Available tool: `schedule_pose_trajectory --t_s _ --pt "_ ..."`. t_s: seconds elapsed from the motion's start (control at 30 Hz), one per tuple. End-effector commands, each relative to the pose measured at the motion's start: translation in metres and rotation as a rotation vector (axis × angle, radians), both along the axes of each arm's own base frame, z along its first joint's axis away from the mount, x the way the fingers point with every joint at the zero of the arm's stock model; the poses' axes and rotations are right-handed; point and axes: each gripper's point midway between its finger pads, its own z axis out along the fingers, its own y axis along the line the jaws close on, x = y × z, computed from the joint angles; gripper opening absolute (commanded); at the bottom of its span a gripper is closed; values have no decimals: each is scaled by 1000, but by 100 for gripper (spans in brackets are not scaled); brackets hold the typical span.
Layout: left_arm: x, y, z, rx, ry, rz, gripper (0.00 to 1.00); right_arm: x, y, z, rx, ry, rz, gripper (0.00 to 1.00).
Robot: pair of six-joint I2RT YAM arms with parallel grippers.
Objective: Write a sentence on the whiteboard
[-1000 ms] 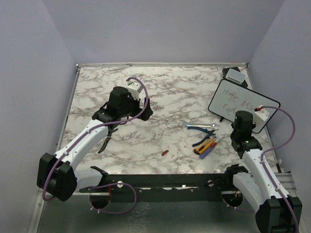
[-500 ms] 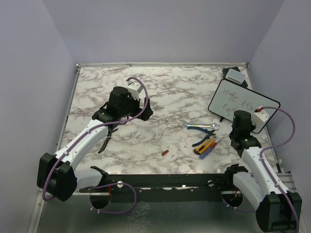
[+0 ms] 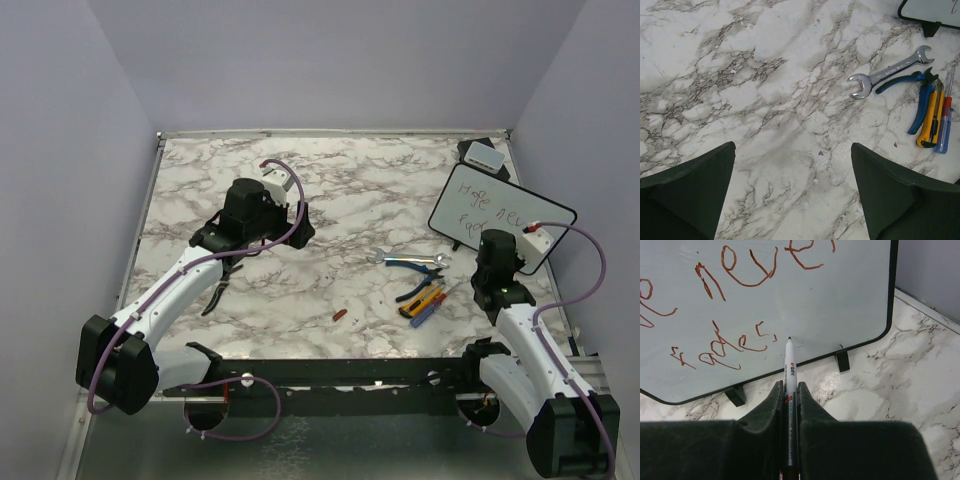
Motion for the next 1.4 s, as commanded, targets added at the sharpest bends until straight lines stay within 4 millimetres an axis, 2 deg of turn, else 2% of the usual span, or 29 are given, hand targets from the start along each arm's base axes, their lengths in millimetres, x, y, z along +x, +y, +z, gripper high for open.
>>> schedule_pose_trajectory --t_s 0.0,0.73,0.93,1.1,1.23,1.37 --pt "-3 -1 6 -22 -18 -14 99 -1 -7 1 -20 -18 -37 1" --pt "-7 1 17 -34 -53 -12 99 -1 -9 3 -37 -41 -36 1" --pt "-8 1 21 -41 -59 -14 99 -8 -3 13 -4 -50 -13 1" --pt "-10 -5 15 -53 -29 -33 99 -15 12 22 89 -38 40 1" --pt "-11 -6 11 -31 -34 -32 99 -13 38 26 162 -37 180 1" --pt "-18 -15 -3 -15 3 -64 99 -5 67 41 180 -55 383 1"
